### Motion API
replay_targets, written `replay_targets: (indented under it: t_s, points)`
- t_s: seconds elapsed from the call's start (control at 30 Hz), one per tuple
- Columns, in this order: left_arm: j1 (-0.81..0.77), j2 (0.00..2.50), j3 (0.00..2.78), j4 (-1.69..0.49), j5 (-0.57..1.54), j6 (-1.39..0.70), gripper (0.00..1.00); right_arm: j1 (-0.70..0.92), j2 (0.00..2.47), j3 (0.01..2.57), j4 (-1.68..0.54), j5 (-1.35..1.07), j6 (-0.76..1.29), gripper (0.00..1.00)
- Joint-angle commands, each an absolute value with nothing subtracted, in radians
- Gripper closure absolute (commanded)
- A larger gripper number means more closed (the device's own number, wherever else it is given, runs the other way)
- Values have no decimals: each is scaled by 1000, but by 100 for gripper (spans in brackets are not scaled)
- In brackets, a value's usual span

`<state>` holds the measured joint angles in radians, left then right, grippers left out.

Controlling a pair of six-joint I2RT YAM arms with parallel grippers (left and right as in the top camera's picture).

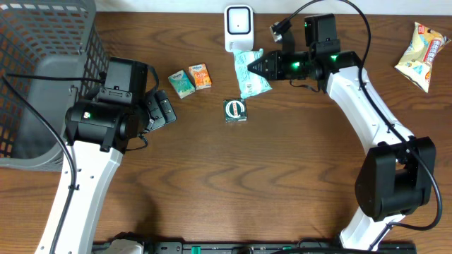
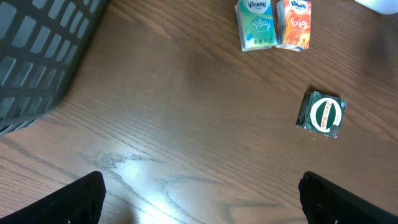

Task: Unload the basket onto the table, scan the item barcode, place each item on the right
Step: 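Raise the pouch toward the scanner window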

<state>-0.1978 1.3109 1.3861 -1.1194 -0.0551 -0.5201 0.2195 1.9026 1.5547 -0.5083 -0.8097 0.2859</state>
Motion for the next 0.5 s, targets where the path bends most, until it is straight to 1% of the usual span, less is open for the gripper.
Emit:
replay_targets:
  t_s: [0.0,0.27,0.47]
  points:
    - [-194,1308,1390,-1123,-65,-521,2,223,1867,1557,-477,-810,350,99]
    - [-194,1308,1390,-1123,-65,-521,2,223,1831,1557,-486,-775,363,99]
    - [-194,1308,1390,-1123,-65,-521,2,223,1790,1557,-599,-683,359,99]
